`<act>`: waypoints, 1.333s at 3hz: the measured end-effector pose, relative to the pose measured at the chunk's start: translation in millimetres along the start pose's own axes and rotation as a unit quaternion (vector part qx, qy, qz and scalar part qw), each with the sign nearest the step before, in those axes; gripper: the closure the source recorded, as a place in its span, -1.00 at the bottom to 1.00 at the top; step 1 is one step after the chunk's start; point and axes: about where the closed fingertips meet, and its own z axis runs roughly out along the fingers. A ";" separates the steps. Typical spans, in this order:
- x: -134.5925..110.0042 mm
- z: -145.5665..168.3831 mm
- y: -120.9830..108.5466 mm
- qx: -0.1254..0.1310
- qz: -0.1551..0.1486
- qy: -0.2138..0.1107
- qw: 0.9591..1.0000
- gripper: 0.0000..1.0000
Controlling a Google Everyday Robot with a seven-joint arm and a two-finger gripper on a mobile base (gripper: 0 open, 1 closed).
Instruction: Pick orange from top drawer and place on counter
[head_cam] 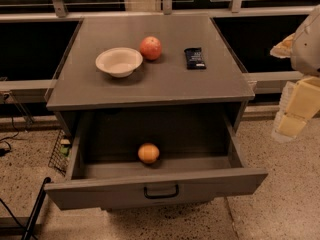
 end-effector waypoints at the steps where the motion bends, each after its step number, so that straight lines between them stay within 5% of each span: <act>1: 0.2 1.5 -0.3 0.001 0.003 -0.006 1.000 -1.00; 4: -6.7 53.5 4.5 0.005 0.028 -0.113 0.993 -0.90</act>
Offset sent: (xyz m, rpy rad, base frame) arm 0.0058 -0.0020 -0.0181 0.1167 -0.0198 -0.0340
